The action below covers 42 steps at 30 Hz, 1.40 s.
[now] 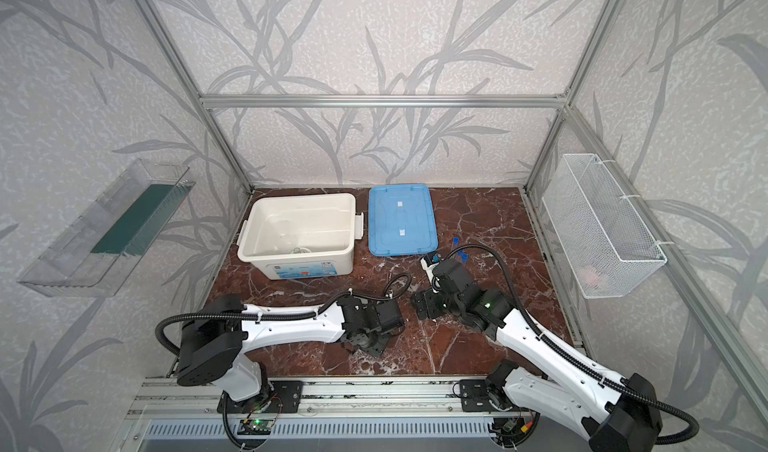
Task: Organize the chemistry lab equipment
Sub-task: 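Lift the small glass jar with the left gripper over the white tub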
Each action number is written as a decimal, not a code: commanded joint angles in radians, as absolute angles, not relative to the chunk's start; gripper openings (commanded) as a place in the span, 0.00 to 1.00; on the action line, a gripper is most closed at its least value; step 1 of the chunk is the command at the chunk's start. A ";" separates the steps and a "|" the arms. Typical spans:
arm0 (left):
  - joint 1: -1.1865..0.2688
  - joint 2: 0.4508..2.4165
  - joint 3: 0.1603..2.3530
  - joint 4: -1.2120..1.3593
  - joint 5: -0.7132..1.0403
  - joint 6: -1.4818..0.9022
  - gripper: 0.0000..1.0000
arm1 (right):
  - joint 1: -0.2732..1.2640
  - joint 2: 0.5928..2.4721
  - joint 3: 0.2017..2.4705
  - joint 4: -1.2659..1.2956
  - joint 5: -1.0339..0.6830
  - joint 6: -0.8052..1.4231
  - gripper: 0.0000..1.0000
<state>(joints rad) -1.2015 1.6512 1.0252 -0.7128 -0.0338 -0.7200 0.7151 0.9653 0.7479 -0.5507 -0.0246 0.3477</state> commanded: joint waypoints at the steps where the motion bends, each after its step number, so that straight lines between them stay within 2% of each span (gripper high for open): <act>1: -1.203 1.656 1.034 -0.738 -0.067 -0.739 0.55 | 0.712 0.970 0.756 -0.549 -0.012 0.344 0.87; 7: -1.203 1.639 1.058 -0.771 -0.082 -0.732 0.47 | 0.713 0.982 0.765 -0.548 -0.014 0.342 0.87; 19: -1.191 1.574 1.120 -0.902 -0.157 -0.738 0.44 | 0.712 0.988 0.767 -0.541 -0.019 0.342 0.87; 25: -1.135 1.463 1.181 -0.973 -0.138 -0.709 0.42 | 0.712 0.966 0.782 -0.512 -0.054 0.326 0.87; 29: -1.063 1.364 1.244 -1.019 -0.159 -0.662 0.42 | 0.713 0.967 0.805 -0.464 -0.083 0.302 0.88; 32: -0.951 1.328 1.315 -1.073 -0.135 -0.597 0.41 | 0.714 1.000 0.858 -0.443 -0.086 0.278 0.88; 37: -0.776 1.360 1.491 -1.150 -0.185 -0.471 0.41 | 0.722 1.092 0.972 -0.387 -0.115 0.269 0.88; 42: -0.596 1.468 1.648 -1.124 -0.103 -0.379 0.41 | 0.748 1.222 1.123 -0.355 -0.120 0.272 0.88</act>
<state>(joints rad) -0.6521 1.4063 1.5764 -1.0882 -0.1242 -0.4744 0.7322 1.1679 1.0454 -0.4015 -0.1005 0.2848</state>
